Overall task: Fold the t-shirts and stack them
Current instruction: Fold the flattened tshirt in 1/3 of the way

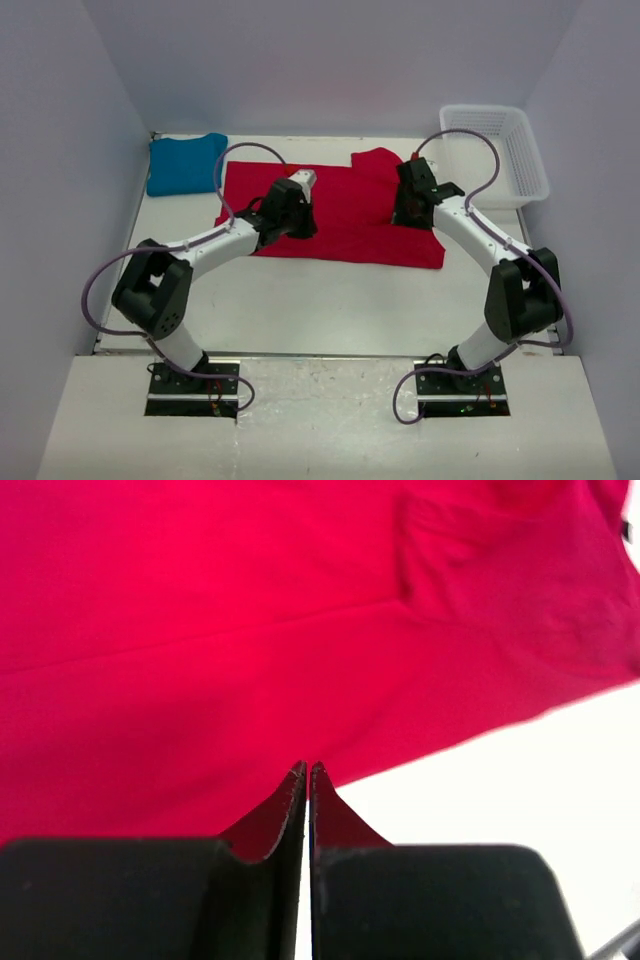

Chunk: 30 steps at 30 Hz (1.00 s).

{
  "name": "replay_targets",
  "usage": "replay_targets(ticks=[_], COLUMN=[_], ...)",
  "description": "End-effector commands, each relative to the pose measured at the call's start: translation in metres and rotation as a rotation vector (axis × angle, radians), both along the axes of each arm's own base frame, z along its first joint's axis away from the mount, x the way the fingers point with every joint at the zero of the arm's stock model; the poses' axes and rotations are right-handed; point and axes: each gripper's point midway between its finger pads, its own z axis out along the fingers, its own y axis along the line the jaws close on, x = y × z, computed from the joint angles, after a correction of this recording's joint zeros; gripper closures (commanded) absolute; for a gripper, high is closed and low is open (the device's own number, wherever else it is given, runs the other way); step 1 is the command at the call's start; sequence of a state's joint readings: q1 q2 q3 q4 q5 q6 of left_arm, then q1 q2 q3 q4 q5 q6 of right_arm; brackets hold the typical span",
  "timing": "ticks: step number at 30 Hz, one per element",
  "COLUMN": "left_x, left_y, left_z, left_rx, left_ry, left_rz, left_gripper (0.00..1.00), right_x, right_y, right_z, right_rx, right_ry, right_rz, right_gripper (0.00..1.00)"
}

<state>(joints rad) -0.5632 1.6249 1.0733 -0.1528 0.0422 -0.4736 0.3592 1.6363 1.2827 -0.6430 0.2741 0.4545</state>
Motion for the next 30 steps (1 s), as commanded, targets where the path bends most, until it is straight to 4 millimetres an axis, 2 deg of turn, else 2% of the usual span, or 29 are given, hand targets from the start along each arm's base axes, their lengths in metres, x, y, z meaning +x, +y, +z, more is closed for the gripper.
replay_targets(ticks=[1, 3, 4, 7, 11, 14, 15, 16, 17, 19, 20, 22, 23, 25, 30], left_x=[-0.004, -0.002, -0.001, -0.003, 0.003, 0.006, 0.007, 0.004, 0.002, -0.004, -0.007, -0.013, -0.016, -0.021, -0.026], left_y=[-0.052, -0.060, -0.063, -0.073, -0.092, -0.096, -0.093, -0.091, -0.089, -0.088, -0.087, -0.086, -0.084, -0.083, -0.079], left_z=[0.006, -0.001, 0.001, -0.005, -0.006, -0.010, -0.011, -0.016, -0.017, -0.022, -0.024, -0.029, -0.031, -0.037, -0.051], left_rx=[-0.078, -0.071, -0.075, -0.082, -0.114, -0.108, -0.099, -0.085, -0.077, -0.054, -0.045, -0.029, -0.025, -0.011, 0.010], left_ry=[-0.025, -0.012, -0.014, 0.002, 0.004, 0.007, 0.004, 0.015, 0.013, 0.025, 0.031, 0.044, 0.051, 0.058, 0.085], left_rz=[-0.146, -0.152, -0.153, -0.171, -0.216, -0.217, -0.203, -0.198, -0.193, -0.201, -0.205, -0.209, -0.212, -0.210, -0.209], left_gripper=[1.00, 1.00, 1.00, 1.00, 1.00, 0.98, 0.96, 0.95, 0.93, 0.93, 0.96, 0.98, 1.00, 1.00, 1.00], right_x=[-0.019, -0.022, -0.025, -0.029, -0.019, -0.002, 0.004, 0.014, 0.018, 0.035, 0.039, 0.052, 0.054, 0.066, 0.074], right_y=[-0.017, -0.017, -0.018, -0.020, -0.027, -0.024, -0.024, -0.022, -0.018, -0.009, -0.005, 0.000, 0.003, 0.006, 0.007], right_z=[-0.010, -0.015, -0.022, -0.034, -0.041, -0.041, -0.039, -0.031, -0.040, -0.032, -0.044, -0.042, -0.051, -0.053, -0.069], right_rx=[-0.026, -0.017, -0.010, -0.002, 0.019, 0.057, 0.059, 0.069, 0.080, 0.109, 0.116, 0.131, 0.135, 0.137, 0.132], right_ry=[0.017, 0.021, 0.032, 0.056, 0.056, 0.054, 0.051, 0.039, 0.069, 0.064, 0.100, 0.101, 0.120, 0.116, 0.147], right_rz=[-0.061, -0.047, -0.041, -0.037, -0.040, -0.020, -0.017, -0.013, -0.004, 0.010, 0.011, 0.017, 0.022, 0.025, 0.019], right_gripper=[0.58, 0.97, 1.00, 1.00, 1.00, 0.57, 0.48, 0.47, 0.48, 0.81, 0.97, 1.00, 1.00, 1.00, 1.00])
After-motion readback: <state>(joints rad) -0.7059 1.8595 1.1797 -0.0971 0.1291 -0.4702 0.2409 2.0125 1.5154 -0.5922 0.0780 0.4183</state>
